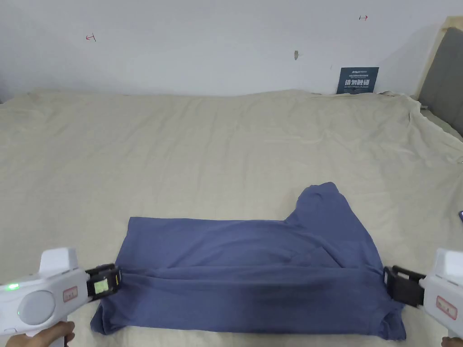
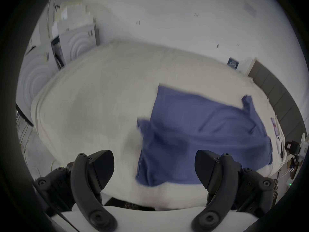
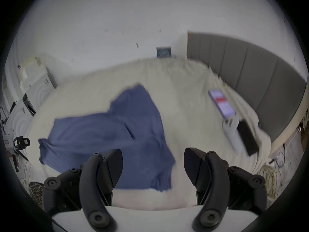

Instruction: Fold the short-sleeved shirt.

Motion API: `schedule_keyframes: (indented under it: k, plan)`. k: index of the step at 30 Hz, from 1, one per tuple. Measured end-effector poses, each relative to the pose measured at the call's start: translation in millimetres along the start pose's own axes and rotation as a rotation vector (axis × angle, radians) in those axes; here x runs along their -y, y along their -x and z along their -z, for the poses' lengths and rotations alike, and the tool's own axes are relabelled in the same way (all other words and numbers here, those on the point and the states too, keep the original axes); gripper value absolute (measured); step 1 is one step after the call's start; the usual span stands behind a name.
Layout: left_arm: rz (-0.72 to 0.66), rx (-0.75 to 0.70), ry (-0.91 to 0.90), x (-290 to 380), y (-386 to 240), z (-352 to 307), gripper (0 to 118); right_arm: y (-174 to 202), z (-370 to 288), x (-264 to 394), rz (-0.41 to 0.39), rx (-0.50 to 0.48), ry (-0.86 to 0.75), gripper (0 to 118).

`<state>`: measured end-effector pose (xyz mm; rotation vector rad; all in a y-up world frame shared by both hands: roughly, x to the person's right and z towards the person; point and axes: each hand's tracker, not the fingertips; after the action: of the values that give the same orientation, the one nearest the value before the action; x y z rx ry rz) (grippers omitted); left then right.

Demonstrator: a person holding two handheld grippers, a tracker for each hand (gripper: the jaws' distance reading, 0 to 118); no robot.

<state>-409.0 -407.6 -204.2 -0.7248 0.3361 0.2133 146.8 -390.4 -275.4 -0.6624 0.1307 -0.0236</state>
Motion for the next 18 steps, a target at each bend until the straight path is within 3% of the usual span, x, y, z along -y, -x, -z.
schedule_keyframes:
  k: [5,6,7,10,12,13,14,18]
  plan:
    - [0.025,0.001,-0.163,-34,-24,-31,97,20,-34,-30,-0.027,-0.015,-0.187,76]
    - [0.034,0.003,-0.198,-37,-31,-37,89,25,-37,-32,-0.033,-0.006,-0.216,72]
    - [0.053,0.007,-0.235,-38,-37,-40,70,30,-40,-33,-0.046,0.006,-0.243,62]
    - [0.083,0.032,-0.314,-37,-49,-44,19,41,-43,-34,-0.076,0.030,-0.286,23]
    - [0.089,0.072,-0.324,-34,-53,-44,16,42,-39,-32,-0.078,0.039,-0.310,19]
    - [0.081,0.075,-0.336,-31,-56,-43,10,43,-38,-31,-0.080,0.042,-0.325,7]
    - [0.081,0.070,-0.349,-29,-58,-42,2,44,-38,-30,-0.080,0.033,-0.336,5]
    - [0.091,0.083,-0.335,-27,-62,-36,0,48,-36,-29,-0.096,0.044,-0.359,0]
